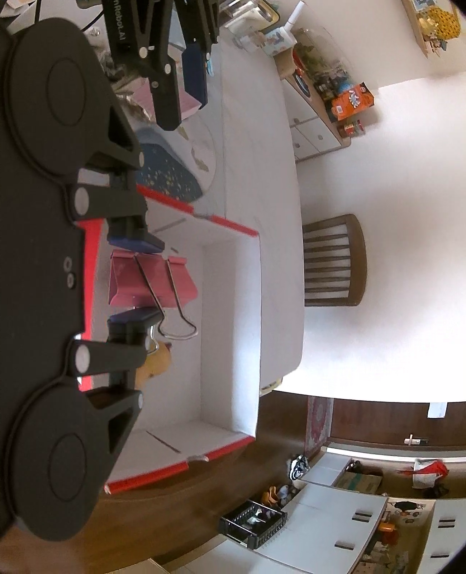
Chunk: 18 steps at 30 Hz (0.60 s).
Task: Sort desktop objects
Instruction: 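Carry the pink sponge and pink binder clip with both tools over the red box, then lower the right tool and open it, dropping the binder clip, while the left tool releases the sponge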
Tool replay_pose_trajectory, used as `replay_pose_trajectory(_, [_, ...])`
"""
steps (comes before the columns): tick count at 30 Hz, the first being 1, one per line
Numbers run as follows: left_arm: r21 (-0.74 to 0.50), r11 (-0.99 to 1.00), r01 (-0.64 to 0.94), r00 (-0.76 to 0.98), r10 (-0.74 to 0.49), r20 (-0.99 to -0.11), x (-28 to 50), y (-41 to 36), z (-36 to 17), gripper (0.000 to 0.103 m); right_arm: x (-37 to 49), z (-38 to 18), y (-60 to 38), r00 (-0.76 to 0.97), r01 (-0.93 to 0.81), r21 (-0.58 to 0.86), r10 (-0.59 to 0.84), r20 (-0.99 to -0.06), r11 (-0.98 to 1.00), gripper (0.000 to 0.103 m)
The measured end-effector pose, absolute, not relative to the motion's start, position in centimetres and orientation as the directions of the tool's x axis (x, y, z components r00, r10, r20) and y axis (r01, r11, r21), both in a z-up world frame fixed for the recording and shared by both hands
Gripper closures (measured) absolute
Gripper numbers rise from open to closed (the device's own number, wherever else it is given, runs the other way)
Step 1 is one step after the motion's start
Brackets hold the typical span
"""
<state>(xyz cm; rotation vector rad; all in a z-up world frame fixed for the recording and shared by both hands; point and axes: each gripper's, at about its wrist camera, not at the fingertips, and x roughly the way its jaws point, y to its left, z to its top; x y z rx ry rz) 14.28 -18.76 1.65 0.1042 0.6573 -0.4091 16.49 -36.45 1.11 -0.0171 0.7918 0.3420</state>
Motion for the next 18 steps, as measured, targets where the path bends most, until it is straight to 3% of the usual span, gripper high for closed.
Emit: replay_pose_trajectory(18, [0.048, 0.847, 0.529, 0.647, -0.366, -0.668, 19.5, -27.1, -0.7, 0.063, 21.3, -1.1, -40.9, 0.644, -0.266, 0.074, 0.235, -0.728, 0.961, 0.071])
